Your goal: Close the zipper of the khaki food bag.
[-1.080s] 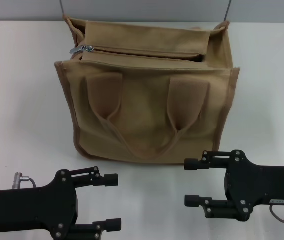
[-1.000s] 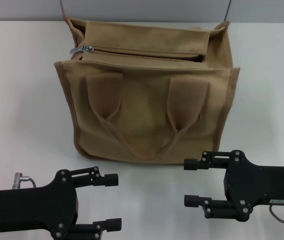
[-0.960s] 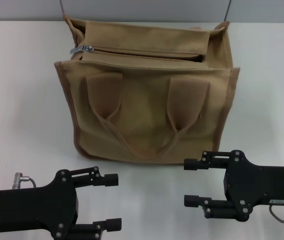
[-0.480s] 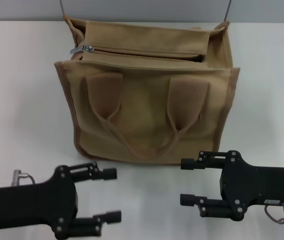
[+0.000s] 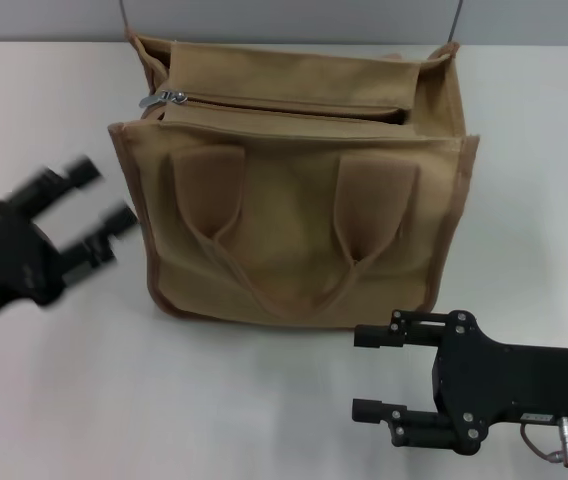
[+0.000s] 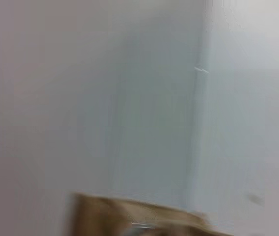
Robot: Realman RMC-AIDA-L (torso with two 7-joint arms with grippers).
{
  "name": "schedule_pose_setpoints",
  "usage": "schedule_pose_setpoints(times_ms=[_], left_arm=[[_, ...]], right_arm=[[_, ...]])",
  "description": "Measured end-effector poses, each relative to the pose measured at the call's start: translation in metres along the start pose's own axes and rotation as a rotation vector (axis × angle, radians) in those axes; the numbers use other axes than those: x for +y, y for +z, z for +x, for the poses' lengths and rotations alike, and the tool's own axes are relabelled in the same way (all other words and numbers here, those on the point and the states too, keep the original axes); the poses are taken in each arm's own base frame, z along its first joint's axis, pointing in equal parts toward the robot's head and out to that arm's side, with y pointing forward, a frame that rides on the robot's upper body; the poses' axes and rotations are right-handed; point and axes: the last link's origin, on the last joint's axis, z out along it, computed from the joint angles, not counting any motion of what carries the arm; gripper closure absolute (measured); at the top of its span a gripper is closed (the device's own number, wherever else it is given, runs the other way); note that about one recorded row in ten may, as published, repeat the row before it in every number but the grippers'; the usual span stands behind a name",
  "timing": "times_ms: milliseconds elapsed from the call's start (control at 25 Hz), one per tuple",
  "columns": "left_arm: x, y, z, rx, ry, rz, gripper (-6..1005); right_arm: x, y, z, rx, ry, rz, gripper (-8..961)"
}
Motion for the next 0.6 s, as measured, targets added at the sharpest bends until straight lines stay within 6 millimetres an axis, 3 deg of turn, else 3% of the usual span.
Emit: schedule_pose_setpoints(times_ms=[360, 440, 600], left_arm=[[-0.038, 0.003, -0.013, -0.088, 0.011, 0.243, 290], [-0.053, 0.013, -0.016, -0.135, 0.024, 0.285, 292], [-0.060, 0.026, -0.015, -0.156, 0.035, 0.280, 297]], right_arm=[[0.003, 0.005, 0.002, -0.017, 0.022, -0.011, 310], [0.002, 0.006, 0.002, -0.015, 0.020, -0.012, 311], [0.001, 0.006, 0.003, -0.012, 0.011, -0.006, 311]])
